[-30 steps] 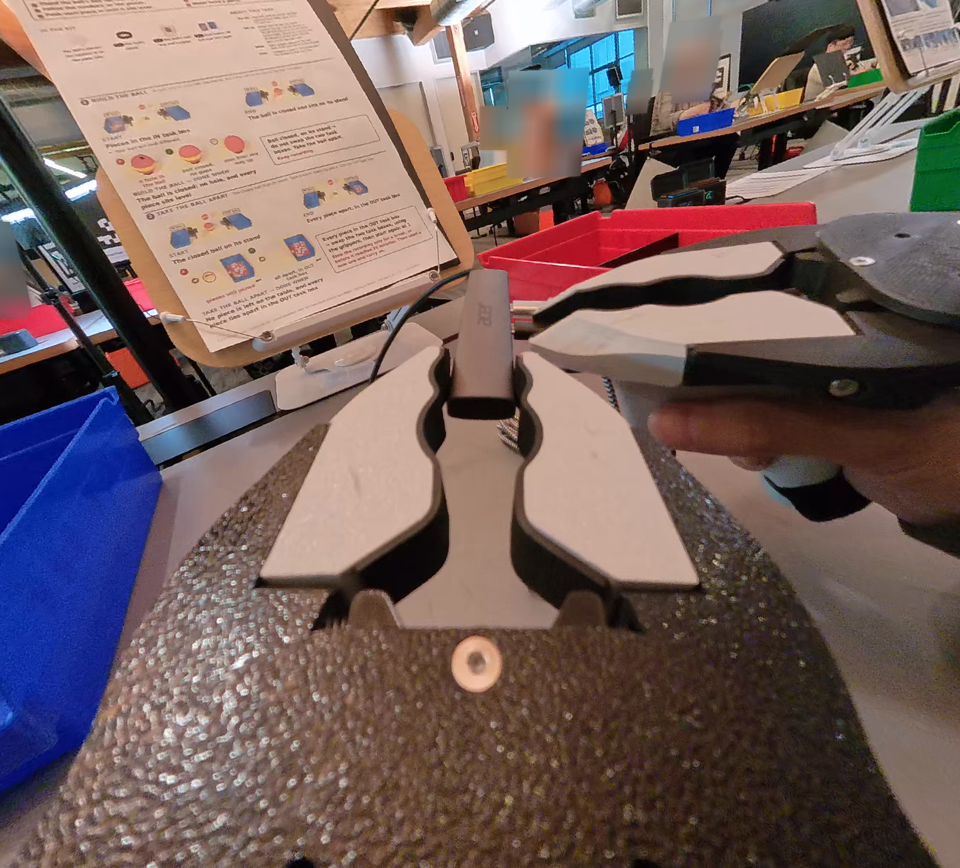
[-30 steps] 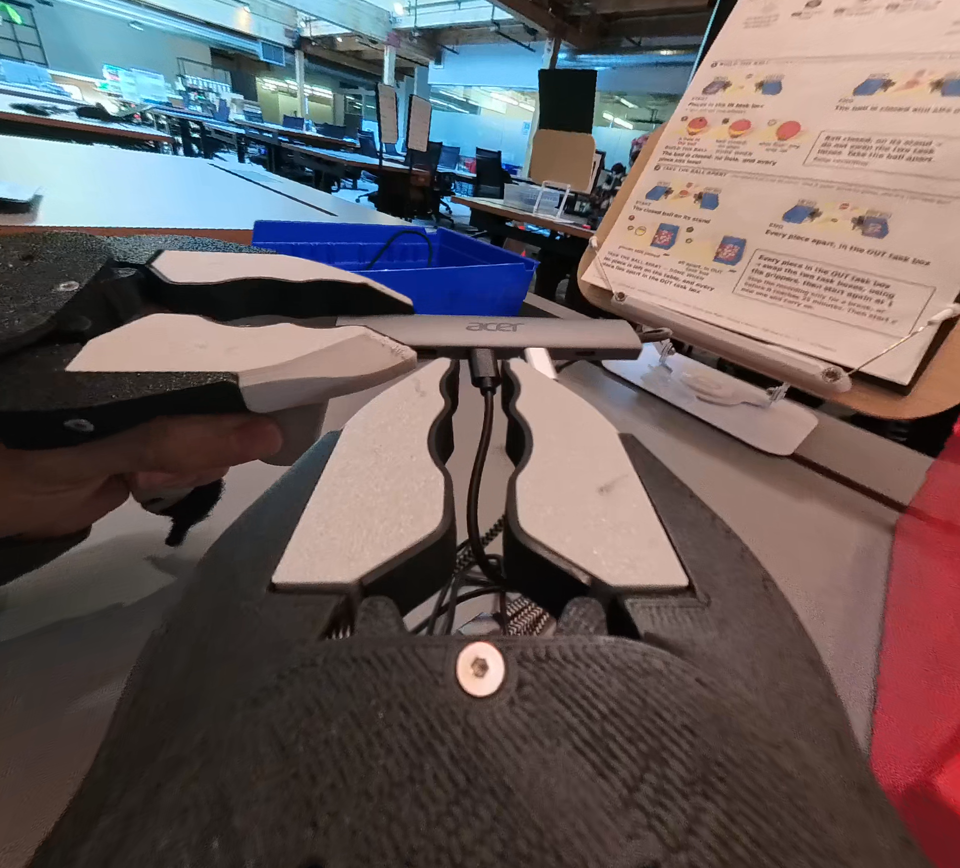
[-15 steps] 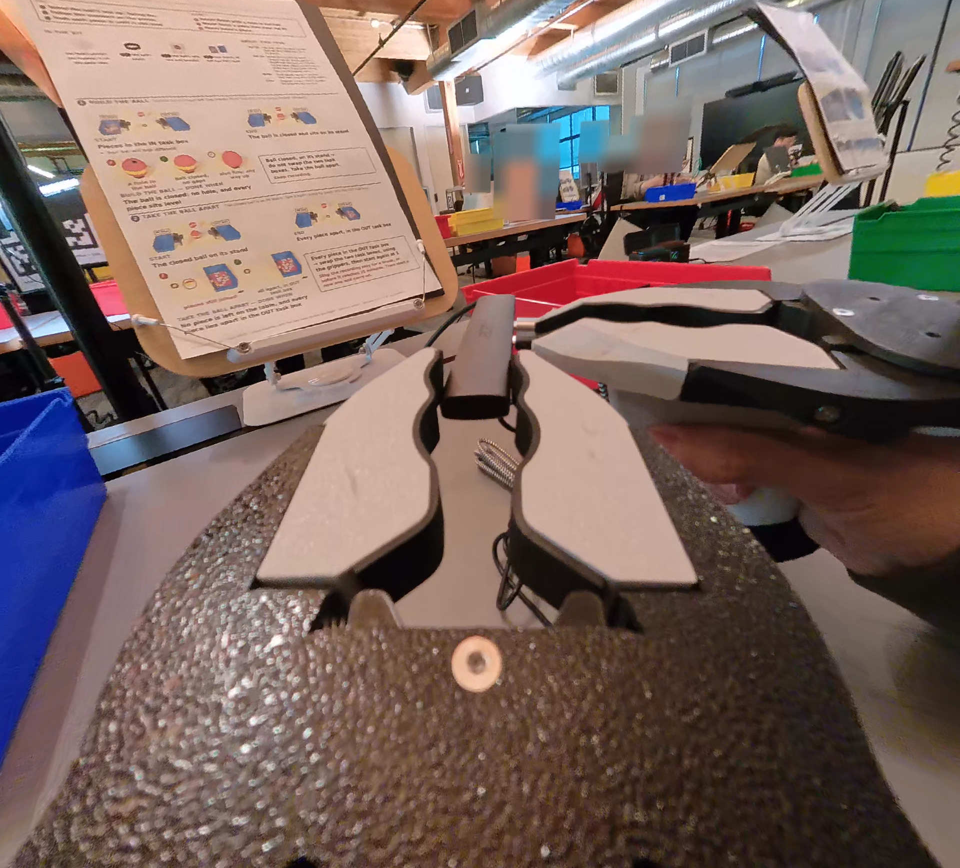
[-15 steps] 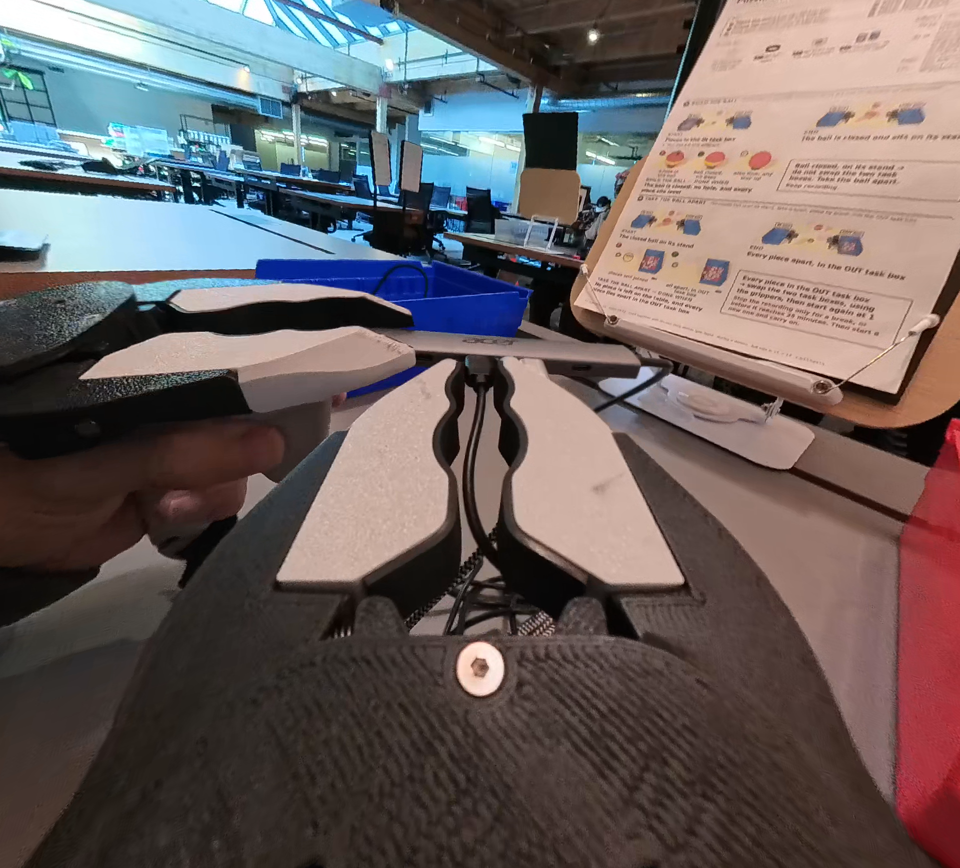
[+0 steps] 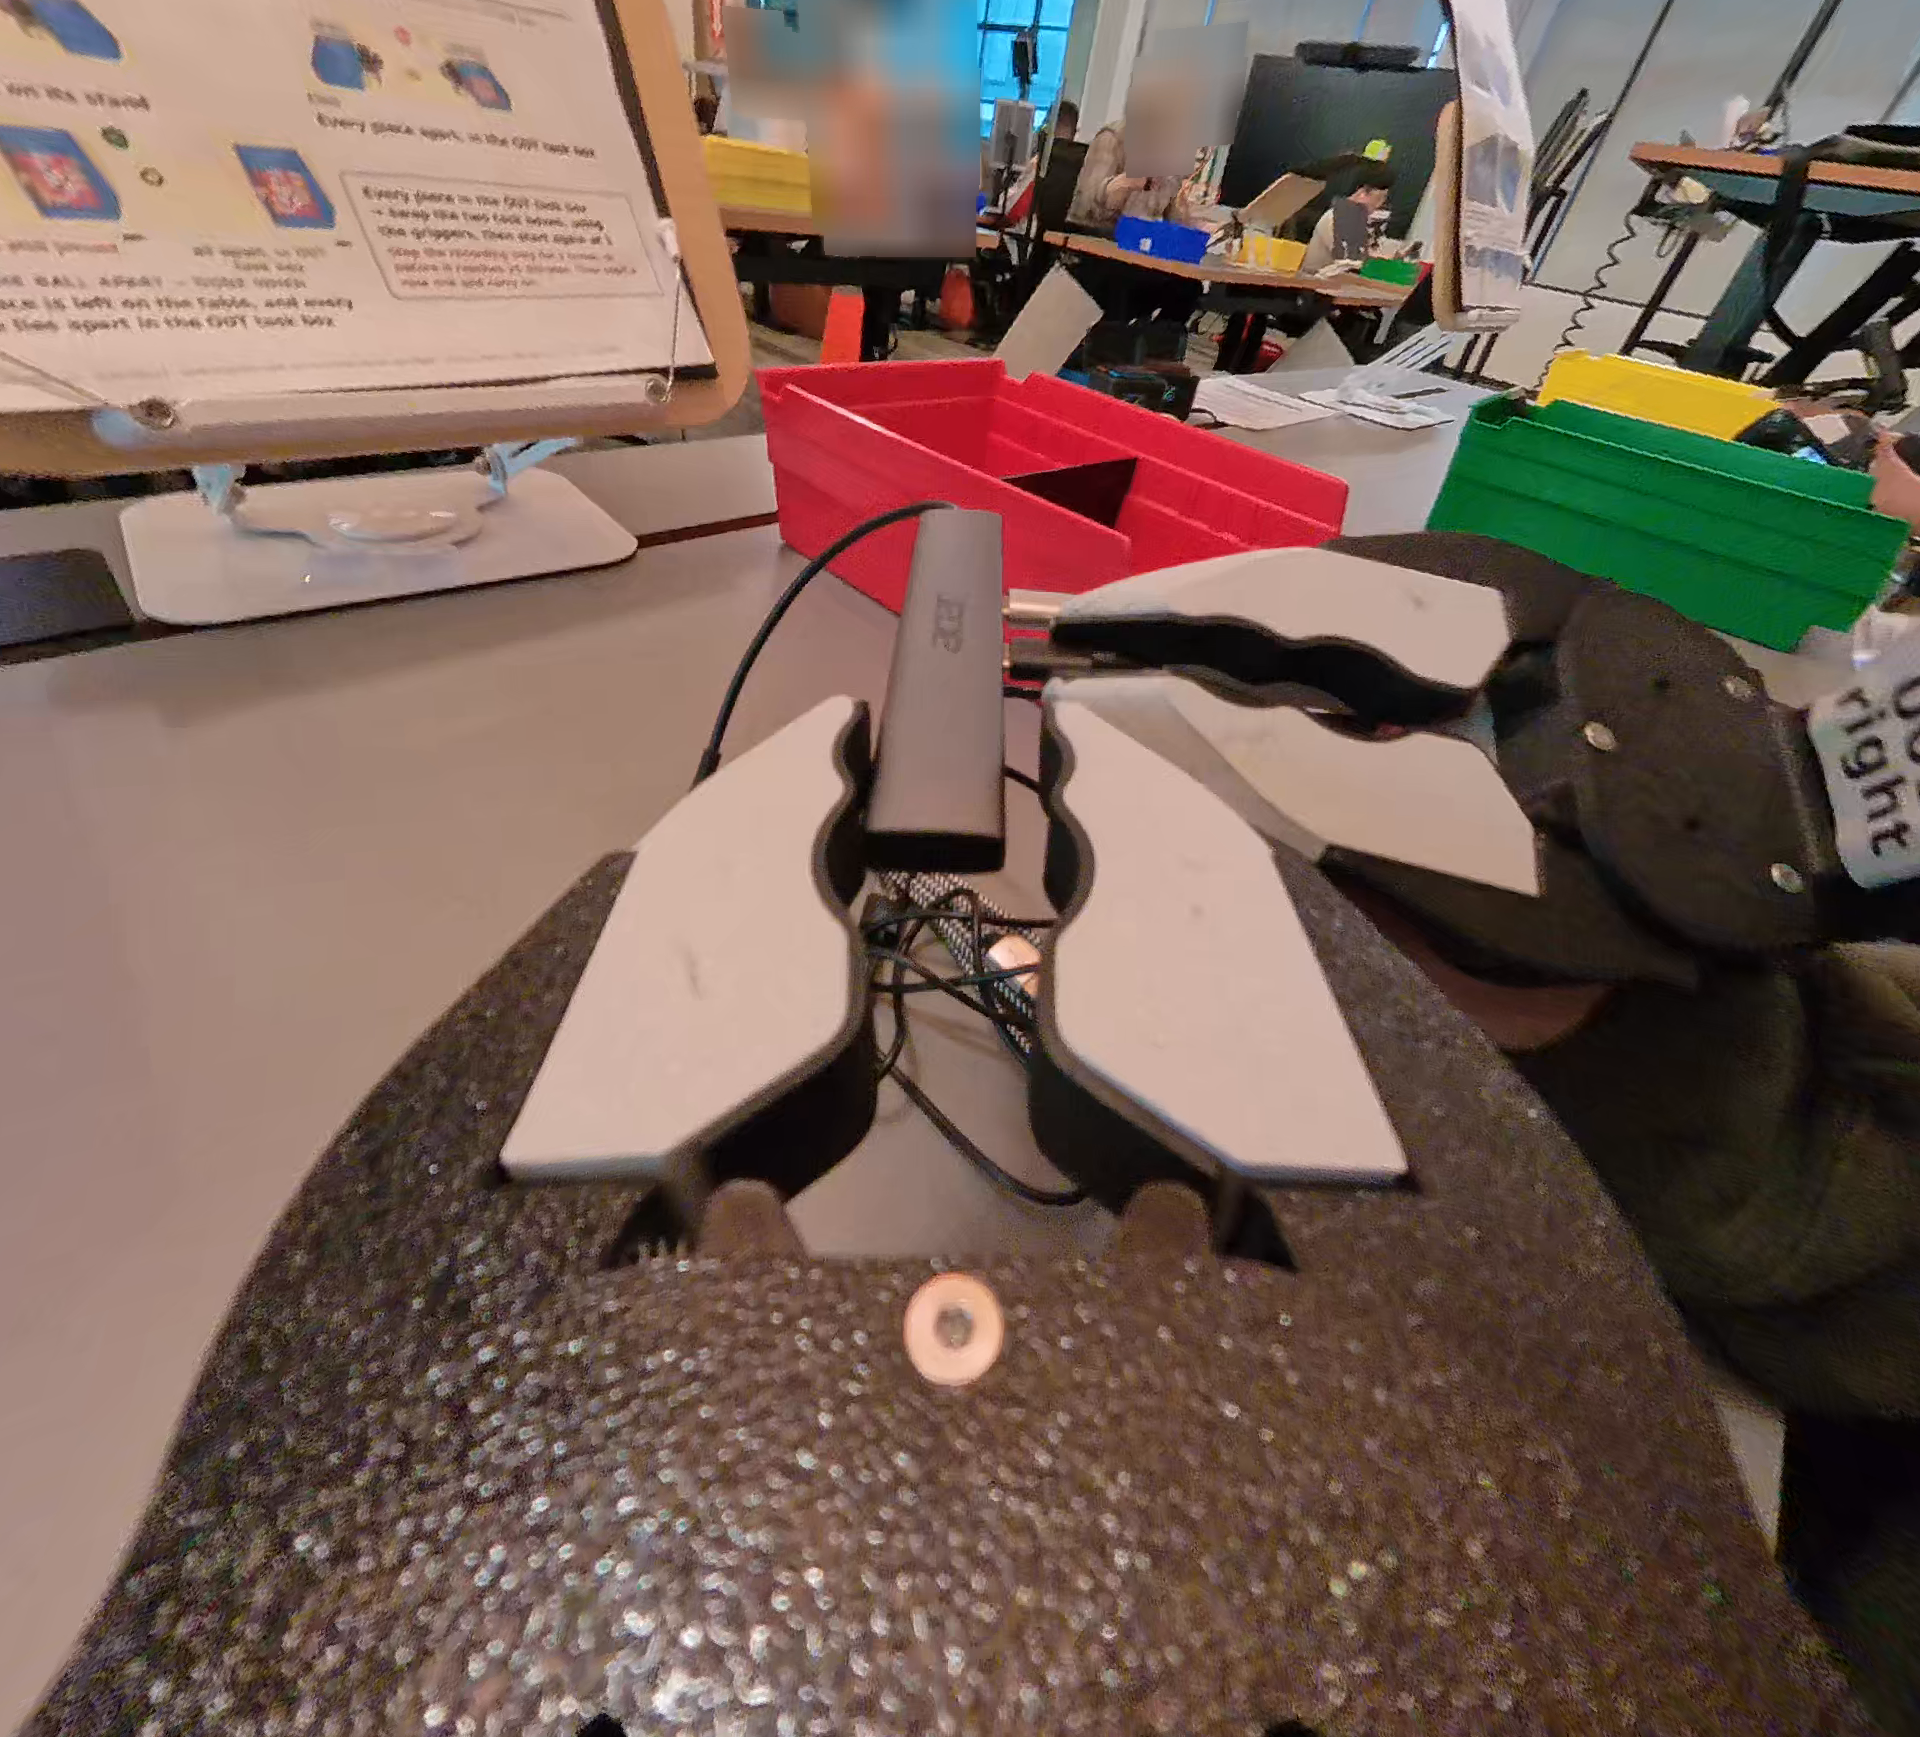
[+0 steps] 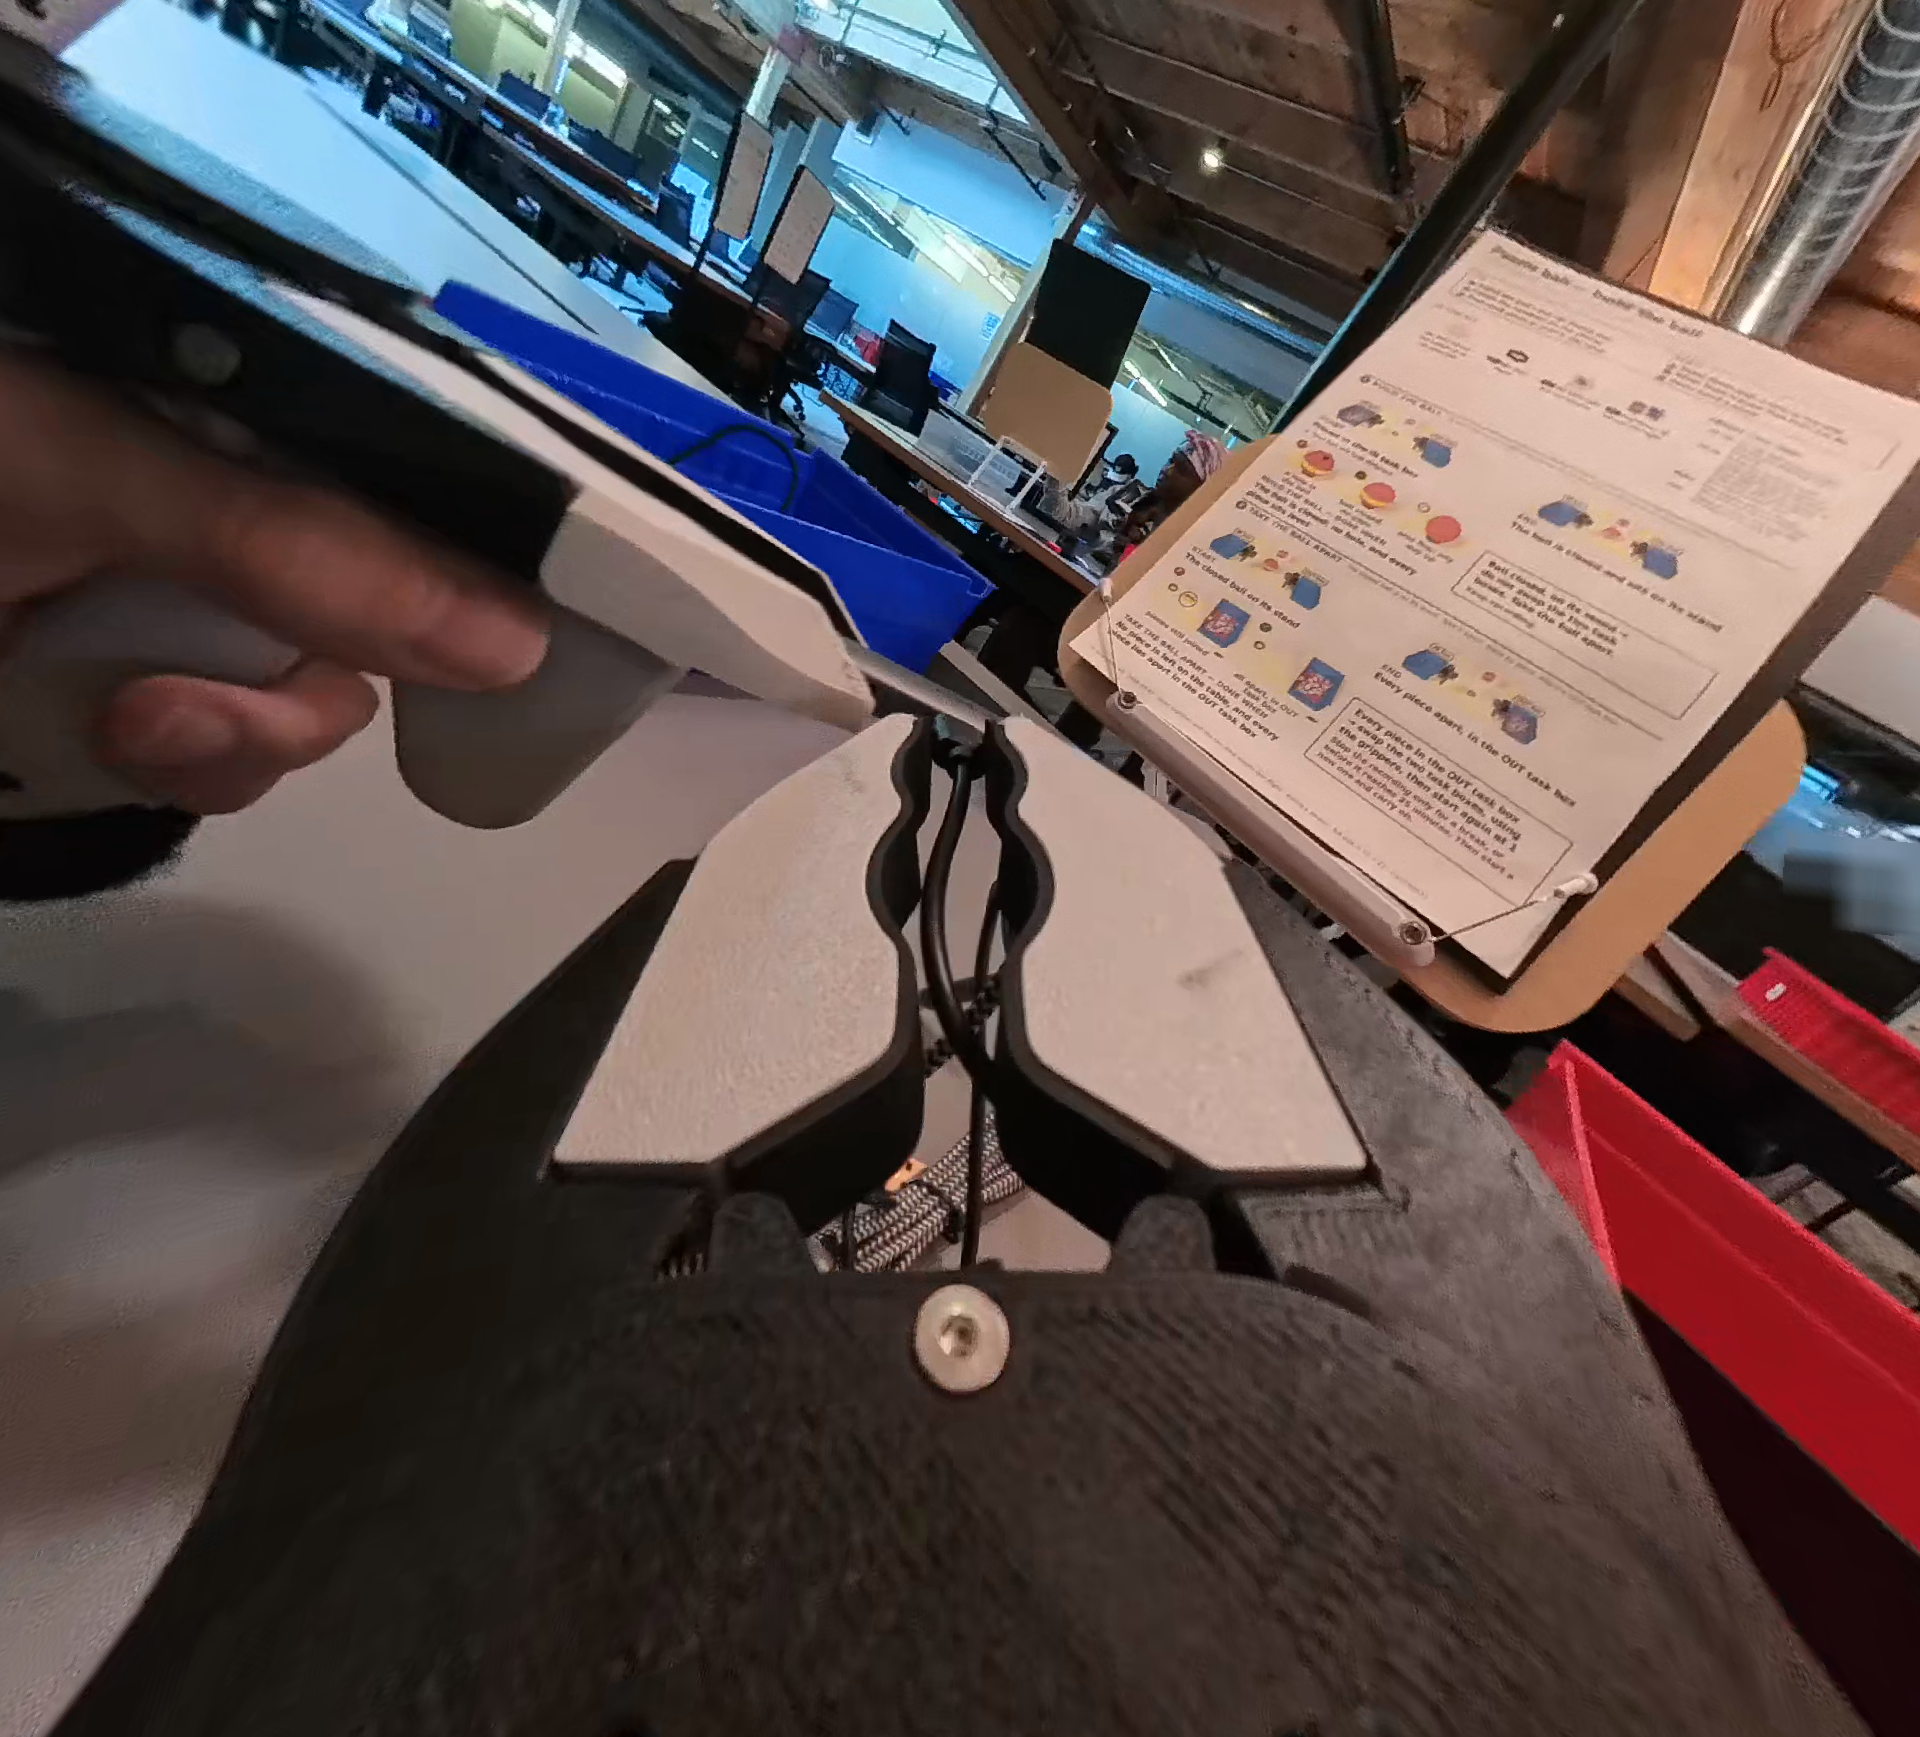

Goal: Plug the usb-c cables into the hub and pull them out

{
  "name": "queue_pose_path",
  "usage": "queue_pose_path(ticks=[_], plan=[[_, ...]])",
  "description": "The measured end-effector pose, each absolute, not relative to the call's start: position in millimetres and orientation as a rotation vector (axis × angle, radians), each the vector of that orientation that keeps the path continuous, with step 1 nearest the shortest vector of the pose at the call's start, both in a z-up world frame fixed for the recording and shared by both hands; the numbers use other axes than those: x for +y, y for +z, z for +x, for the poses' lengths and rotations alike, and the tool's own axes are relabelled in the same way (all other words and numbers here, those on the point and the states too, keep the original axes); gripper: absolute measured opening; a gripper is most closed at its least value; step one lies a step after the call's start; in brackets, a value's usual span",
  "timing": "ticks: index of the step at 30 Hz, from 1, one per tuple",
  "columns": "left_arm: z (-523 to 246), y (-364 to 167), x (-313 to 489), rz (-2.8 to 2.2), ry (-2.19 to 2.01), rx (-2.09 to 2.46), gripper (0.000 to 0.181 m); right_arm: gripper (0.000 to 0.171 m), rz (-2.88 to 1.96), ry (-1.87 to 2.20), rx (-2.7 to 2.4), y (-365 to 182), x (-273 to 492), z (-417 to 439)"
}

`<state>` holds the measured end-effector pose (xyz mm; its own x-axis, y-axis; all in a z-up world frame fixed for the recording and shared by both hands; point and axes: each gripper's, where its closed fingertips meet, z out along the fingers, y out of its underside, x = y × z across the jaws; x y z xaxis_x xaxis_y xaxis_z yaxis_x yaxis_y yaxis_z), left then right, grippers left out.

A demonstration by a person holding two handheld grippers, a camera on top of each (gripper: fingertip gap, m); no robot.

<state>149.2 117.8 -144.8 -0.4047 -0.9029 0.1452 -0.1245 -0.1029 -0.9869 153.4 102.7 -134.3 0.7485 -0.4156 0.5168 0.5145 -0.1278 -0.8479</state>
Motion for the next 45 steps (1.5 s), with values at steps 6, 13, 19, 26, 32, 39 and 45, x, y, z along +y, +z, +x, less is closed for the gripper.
queue_pose_path(ticks=[6, 13, 19, 26, 32, 39, 45], plan=[[152, -148, 121, -1.225, -1.595, 1.51, 0.026, 0.01, -1.491, -0.839, -0.097, -133, 104, 151], [153, -150, 118, -1.232, -1.607, 1.489, 0.026, 0.01, -1.488, -0.837, -0.107, -132, 105, 150], [152, -153, 119, -1.271, -1.623, 1.529, 0.024, 0.01, -1.498, -0.855, -0.112, -134, 105, 151], [153, -153, 120, -1.224, -1.559, 1.513, 0.023, 0.011, -1.474, -0.79, -0.037, -133, 106, 153], [152, -143, 133, -1.089, -1.41, 1.432, 0.023, 0.015, -1.445, -0.507, 0.134, -133, 107, 154], [150, -141, 128, -0.984, -1.373, 1.407, 0.023, 0.011, -1.433, -0.436, 0.149, -132, 110, 152], [150, -144, 131, -0.993, -1.409, 1.379, 0.023, 0.011, -1.429, -0.467, 0.144, -133, 114, 152]])
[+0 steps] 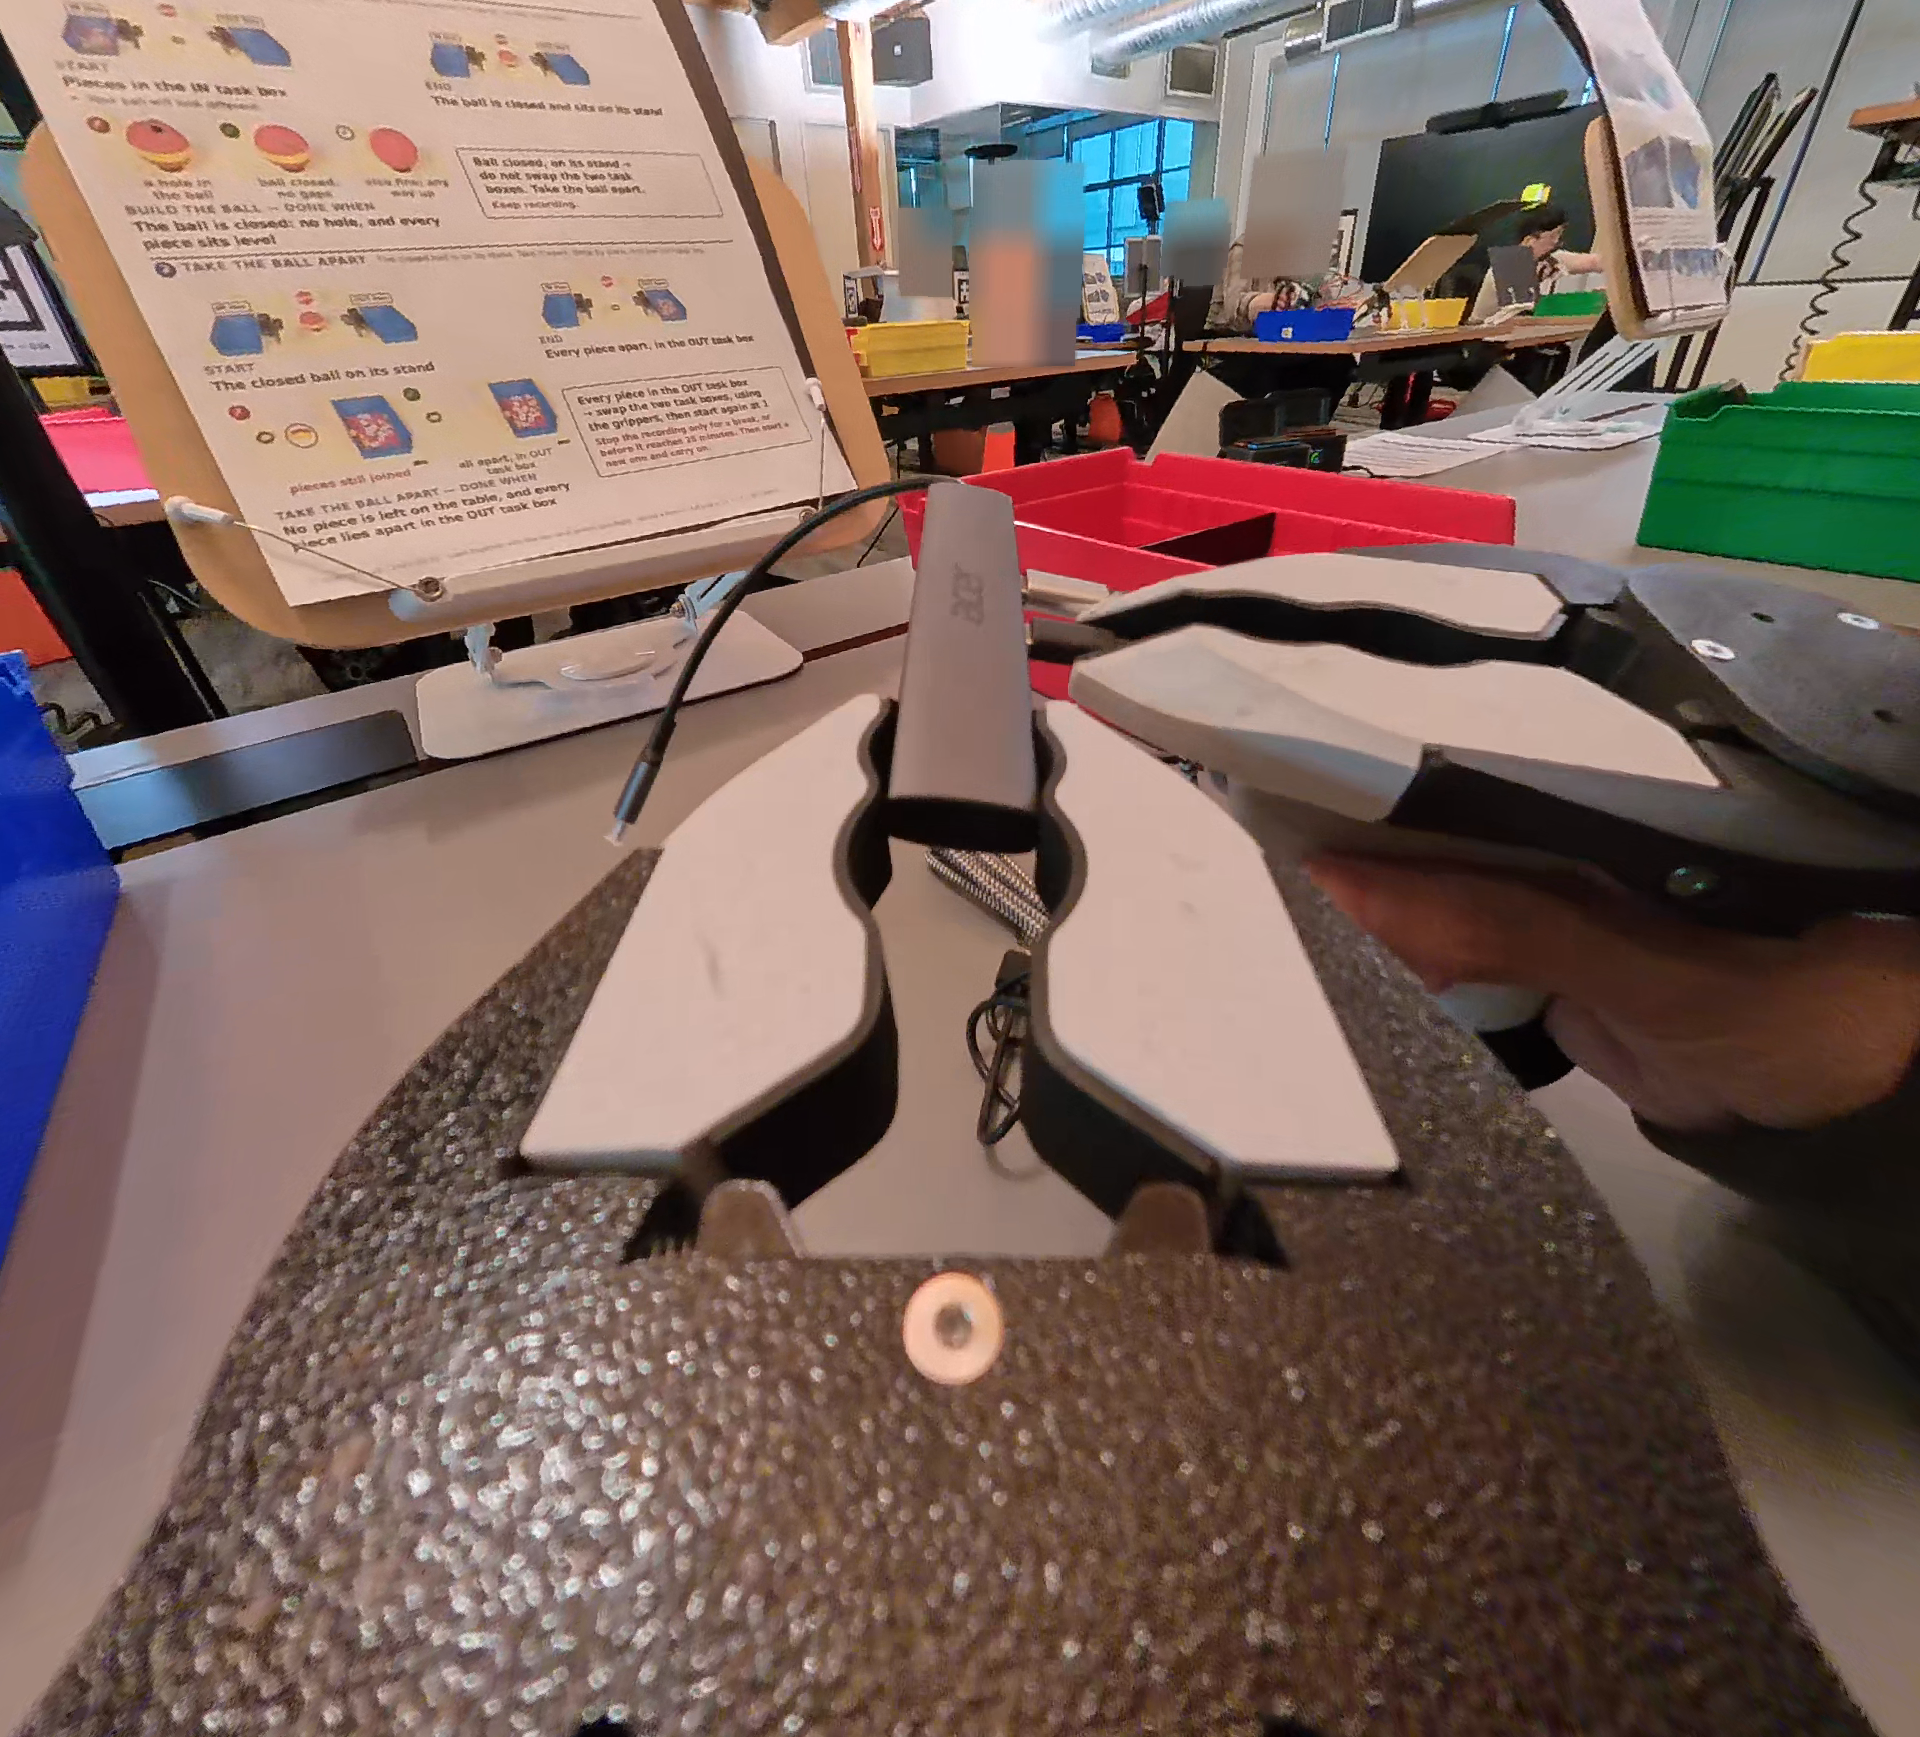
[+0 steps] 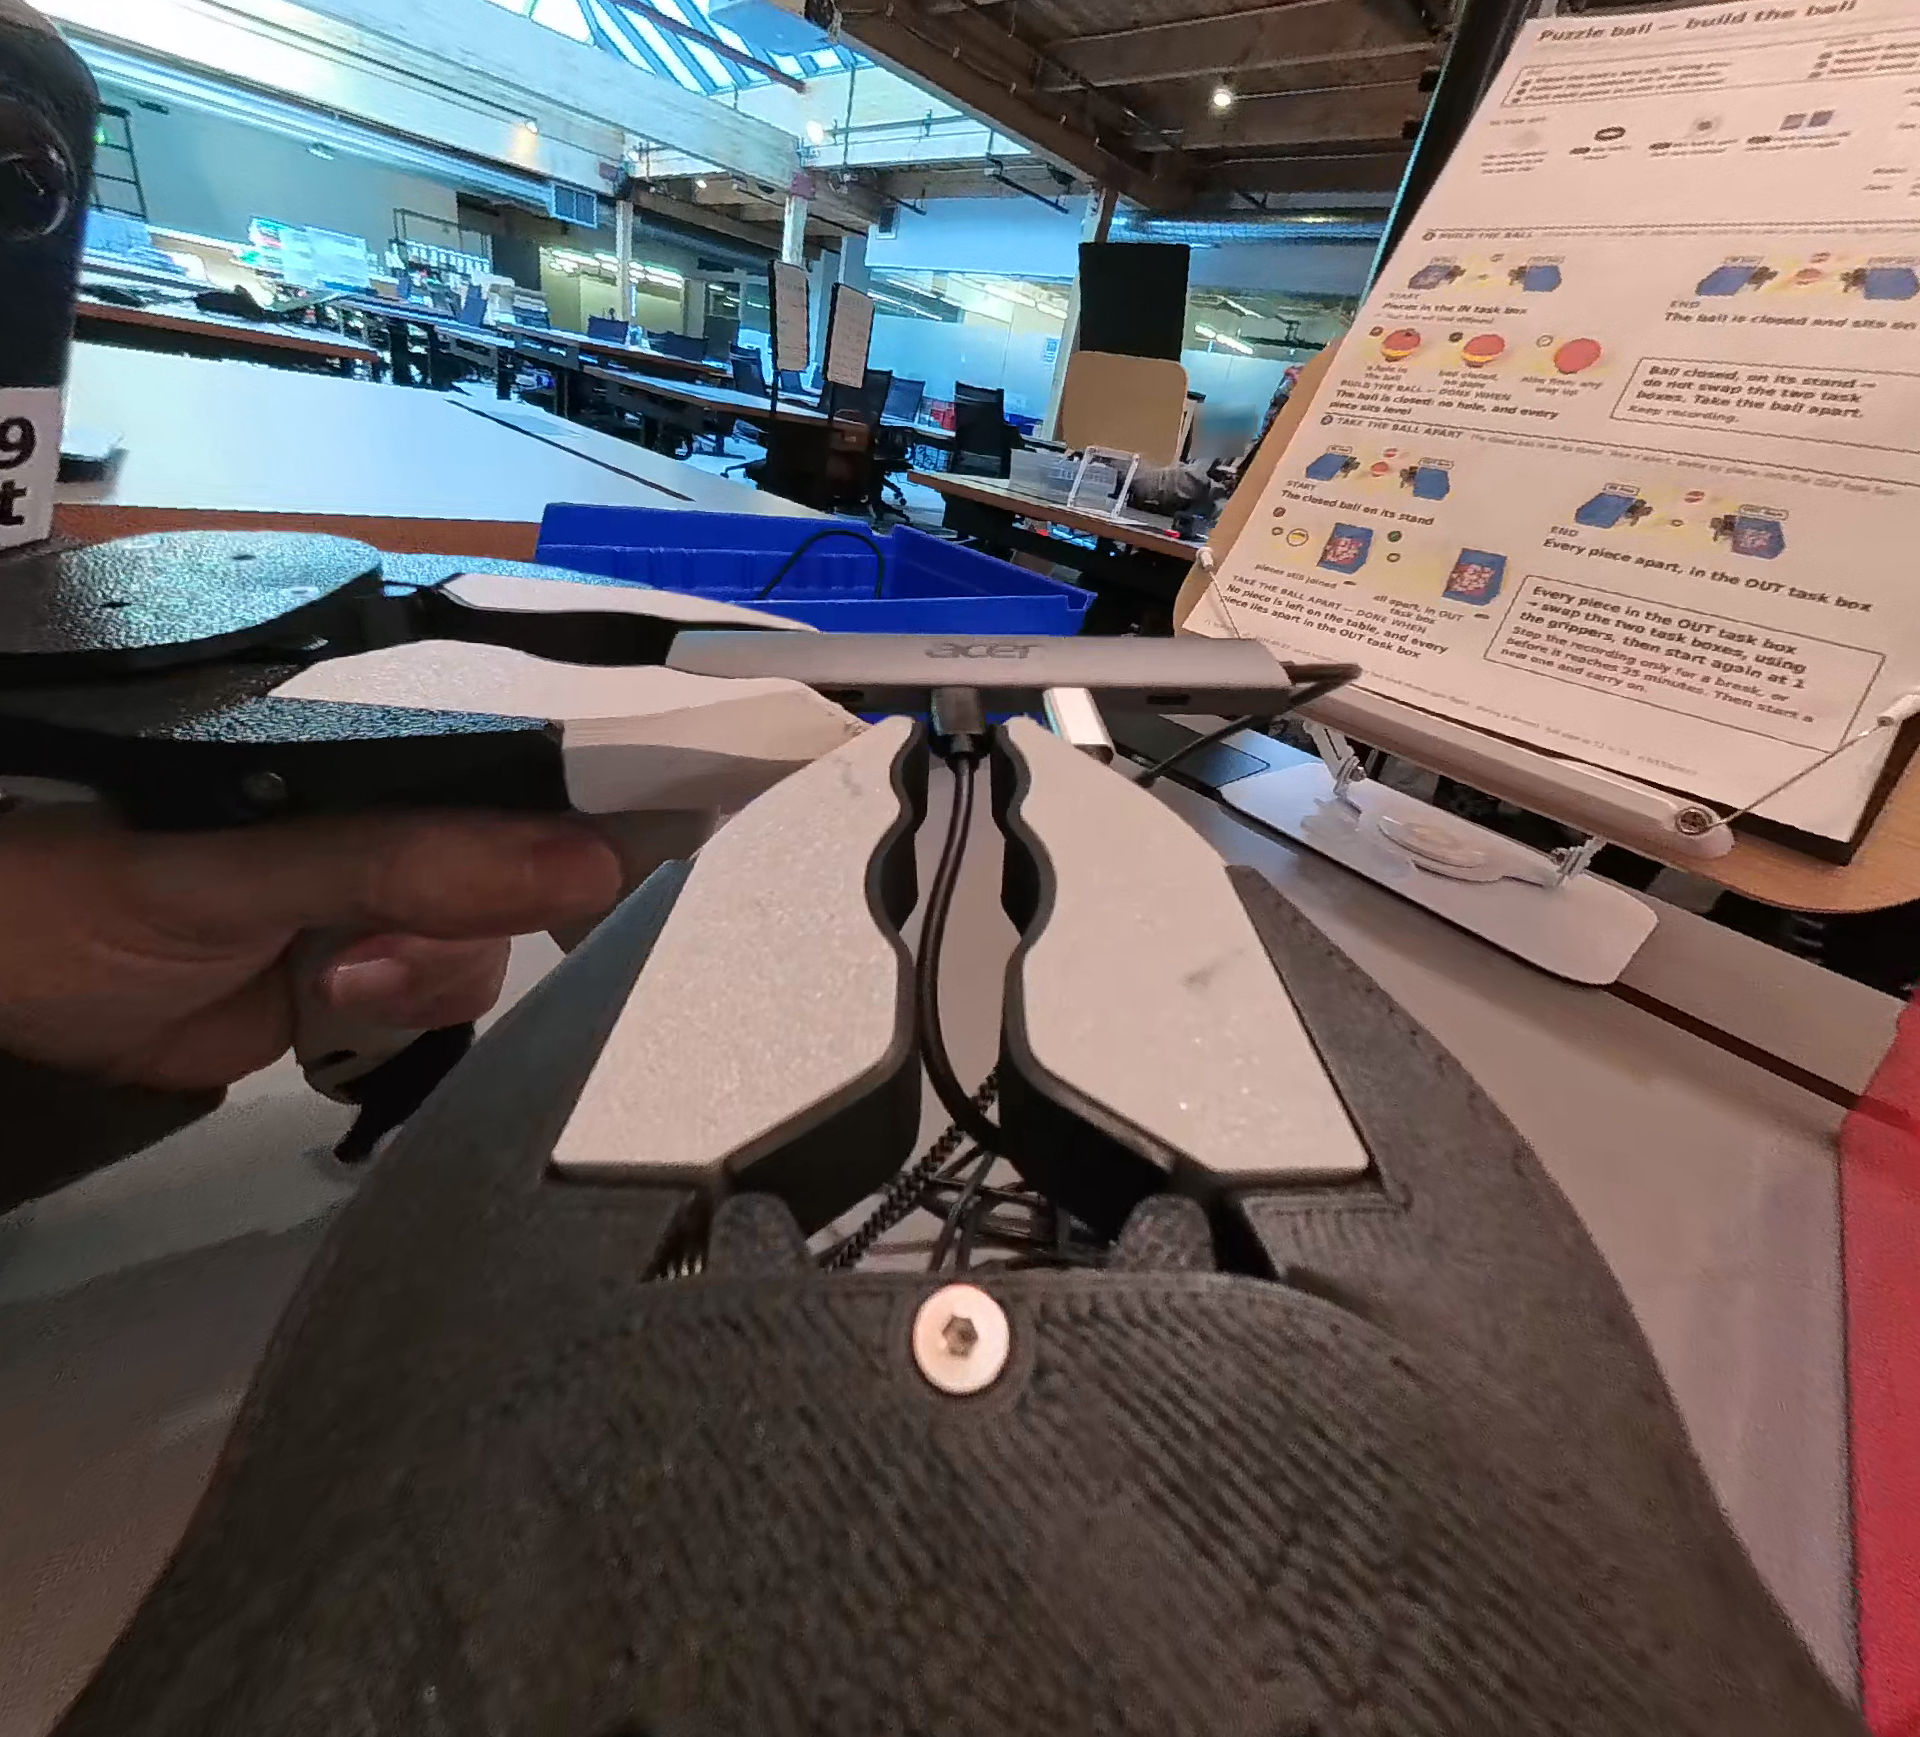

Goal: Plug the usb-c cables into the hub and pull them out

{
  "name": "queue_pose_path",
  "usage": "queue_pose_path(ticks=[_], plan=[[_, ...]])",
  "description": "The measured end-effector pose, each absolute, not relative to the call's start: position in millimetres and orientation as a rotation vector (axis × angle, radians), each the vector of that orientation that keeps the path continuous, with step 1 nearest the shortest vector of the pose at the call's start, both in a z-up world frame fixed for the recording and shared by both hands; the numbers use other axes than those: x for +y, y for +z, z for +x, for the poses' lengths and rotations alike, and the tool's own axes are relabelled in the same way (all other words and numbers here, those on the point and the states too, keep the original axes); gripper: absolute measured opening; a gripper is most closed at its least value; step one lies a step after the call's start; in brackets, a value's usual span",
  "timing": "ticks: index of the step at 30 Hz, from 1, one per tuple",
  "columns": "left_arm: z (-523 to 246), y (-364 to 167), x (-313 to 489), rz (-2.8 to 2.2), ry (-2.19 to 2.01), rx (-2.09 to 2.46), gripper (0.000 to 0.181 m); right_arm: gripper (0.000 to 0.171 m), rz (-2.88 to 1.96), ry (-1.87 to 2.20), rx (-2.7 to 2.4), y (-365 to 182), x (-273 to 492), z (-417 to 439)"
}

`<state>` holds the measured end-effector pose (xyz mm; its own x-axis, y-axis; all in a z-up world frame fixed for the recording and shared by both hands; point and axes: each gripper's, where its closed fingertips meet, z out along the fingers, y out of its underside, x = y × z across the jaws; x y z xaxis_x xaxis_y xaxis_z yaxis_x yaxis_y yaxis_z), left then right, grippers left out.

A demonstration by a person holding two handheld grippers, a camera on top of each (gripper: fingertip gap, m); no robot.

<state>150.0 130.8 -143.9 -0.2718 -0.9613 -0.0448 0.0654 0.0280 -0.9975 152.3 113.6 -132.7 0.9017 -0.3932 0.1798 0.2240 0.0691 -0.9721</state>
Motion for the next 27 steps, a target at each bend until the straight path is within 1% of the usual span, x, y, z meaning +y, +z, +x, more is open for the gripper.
queue_pose_path(ticks=[9, 27], plan=[[153, -150, 136, -1.038, -1.414, 1.348, 0.023, 0.011, -1.448, -0.367, 0.214, -138, 120, 156], [159, -167, 148, -1.15, -1.371, 1.313, 0.023, 0.011, -1.528, -0.397, 0.265, -156, 130, 163]])
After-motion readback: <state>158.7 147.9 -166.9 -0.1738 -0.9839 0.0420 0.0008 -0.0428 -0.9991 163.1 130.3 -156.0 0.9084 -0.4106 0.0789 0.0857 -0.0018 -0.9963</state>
